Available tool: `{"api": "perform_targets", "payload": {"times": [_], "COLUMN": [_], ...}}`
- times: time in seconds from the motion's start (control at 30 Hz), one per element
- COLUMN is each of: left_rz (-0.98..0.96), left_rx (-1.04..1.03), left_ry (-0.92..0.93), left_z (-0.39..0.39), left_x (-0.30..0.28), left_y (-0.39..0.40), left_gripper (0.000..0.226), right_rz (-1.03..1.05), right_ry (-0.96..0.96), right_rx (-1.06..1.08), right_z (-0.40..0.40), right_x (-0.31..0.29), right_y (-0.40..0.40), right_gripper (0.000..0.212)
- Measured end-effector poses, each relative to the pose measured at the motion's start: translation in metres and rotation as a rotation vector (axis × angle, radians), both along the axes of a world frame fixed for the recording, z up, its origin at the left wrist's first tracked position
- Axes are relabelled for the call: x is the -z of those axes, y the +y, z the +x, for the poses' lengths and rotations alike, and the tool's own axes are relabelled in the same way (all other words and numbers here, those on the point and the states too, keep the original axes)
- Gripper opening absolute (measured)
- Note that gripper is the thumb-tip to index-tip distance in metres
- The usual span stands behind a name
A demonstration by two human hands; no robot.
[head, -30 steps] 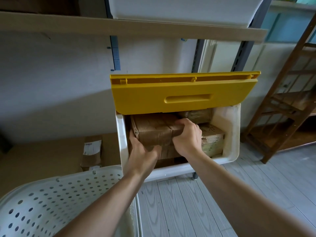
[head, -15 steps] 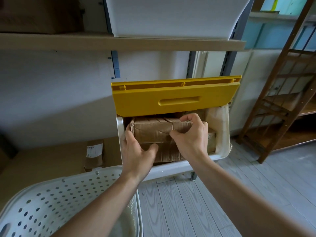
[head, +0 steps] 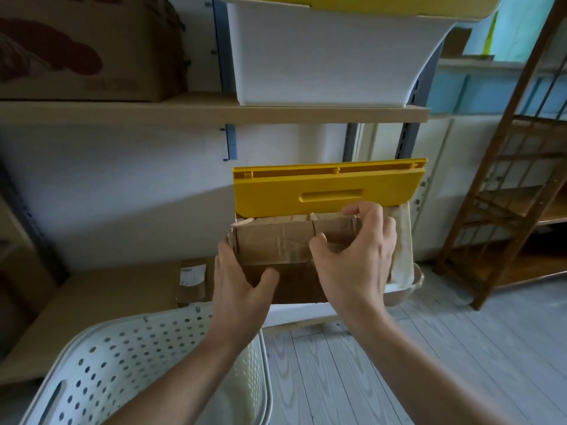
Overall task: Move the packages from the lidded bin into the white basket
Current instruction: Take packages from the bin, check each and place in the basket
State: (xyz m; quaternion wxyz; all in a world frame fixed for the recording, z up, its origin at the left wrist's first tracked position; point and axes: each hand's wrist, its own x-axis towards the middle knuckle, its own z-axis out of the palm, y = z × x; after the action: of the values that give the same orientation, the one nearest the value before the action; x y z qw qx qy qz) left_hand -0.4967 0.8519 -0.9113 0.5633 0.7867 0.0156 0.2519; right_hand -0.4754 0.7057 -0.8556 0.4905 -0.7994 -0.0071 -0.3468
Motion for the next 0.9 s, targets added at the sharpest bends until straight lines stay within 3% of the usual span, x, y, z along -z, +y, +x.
{"api": "perform_targets", "payload": {"times": [0.43,0.57,0.73,0.9], "left_rz": [0.052,0.000,-0.061,-0.250], "left_rx": [-0.115,-0.143,-0.219,-0.251], "left_ry": [-0.218,-0.185,-0.173,-0.224], "left_z": [-0.062,-0.069,-0.071,-0.069], "left_x": [-0.023,-0.025,-0.026,-0.024], "left_y": [0.078,0.105,0.138,0.168], "left_gripper": [0.065,0.073,0.061,0.053], "right_rz": [0.106,0.150,0.209,0.247], "right_ry": [-0.245,-0.243,-0.245,-0.244], "right_rx": [-0.221,-0.311,-0.405,-0.478], "right_z": [-0.034,-0.029,-0.022,-0.012], "right_x": [-0.013,-0.007,0.000,0.008], "right_y": [0.078,0.109,0.143,0.169], "right_gripper": [0.043,0.041,0.042,0.039]}}
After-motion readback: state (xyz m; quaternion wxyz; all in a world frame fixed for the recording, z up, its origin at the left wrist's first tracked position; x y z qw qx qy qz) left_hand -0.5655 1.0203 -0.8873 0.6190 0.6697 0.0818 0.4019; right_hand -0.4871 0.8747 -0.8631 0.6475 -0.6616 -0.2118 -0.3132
